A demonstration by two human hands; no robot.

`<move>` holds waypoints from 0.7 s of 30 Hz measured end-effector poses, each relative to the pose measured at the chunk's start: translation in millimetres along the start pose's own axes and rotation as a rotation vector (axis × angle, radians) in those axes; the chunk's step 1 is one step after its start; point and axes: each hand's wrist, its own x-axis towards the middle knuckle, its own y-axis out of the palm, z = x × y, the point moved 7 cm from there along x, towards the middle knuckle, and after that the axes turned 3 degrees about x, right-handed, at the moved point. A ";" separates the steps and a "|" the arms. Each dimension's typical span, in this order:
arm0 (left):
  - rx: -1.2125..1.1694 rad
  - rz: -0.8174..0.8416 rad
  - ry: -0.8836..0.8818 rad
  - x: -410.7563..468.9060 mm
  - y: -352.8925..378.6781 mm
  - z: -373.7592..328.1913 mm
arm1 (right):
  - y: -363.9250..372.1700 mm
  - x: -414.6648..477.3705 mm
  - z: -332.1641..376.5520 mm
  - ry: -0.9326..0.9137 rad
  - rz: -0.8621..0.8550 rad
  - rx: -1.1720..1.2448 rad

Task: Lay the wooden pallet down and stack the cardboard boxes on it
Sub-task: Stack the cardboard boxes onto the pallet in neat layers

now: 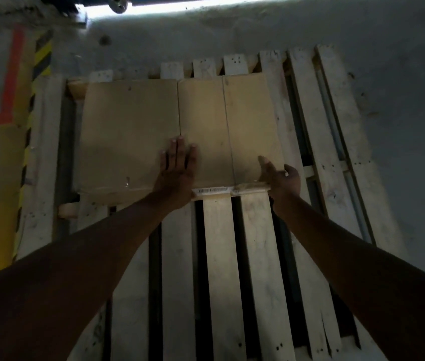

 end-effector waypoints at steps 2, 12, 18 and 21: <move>-0.035 -0.006 -0.017 -9.6 -3.0 2.0 | -10.3 -29.0 2.4 -0.015 -0.001 -0.046; -0.288 -0.103 -0.099 -158.1 -53.6 -35.0 | -84.4 -180.6 38.8 -0.317 0.115 -0.450; -0.327 0.036 -0.057 -233.0 -141.6 -89.0 | -143.1 -278.4 74.9 -0.274 0.138 -0.513; -0.406 0.039 -0.031 -274.3 -194.2 -120.5 | -169.5 -329.5 95.2 -0.270 0.152 -0.562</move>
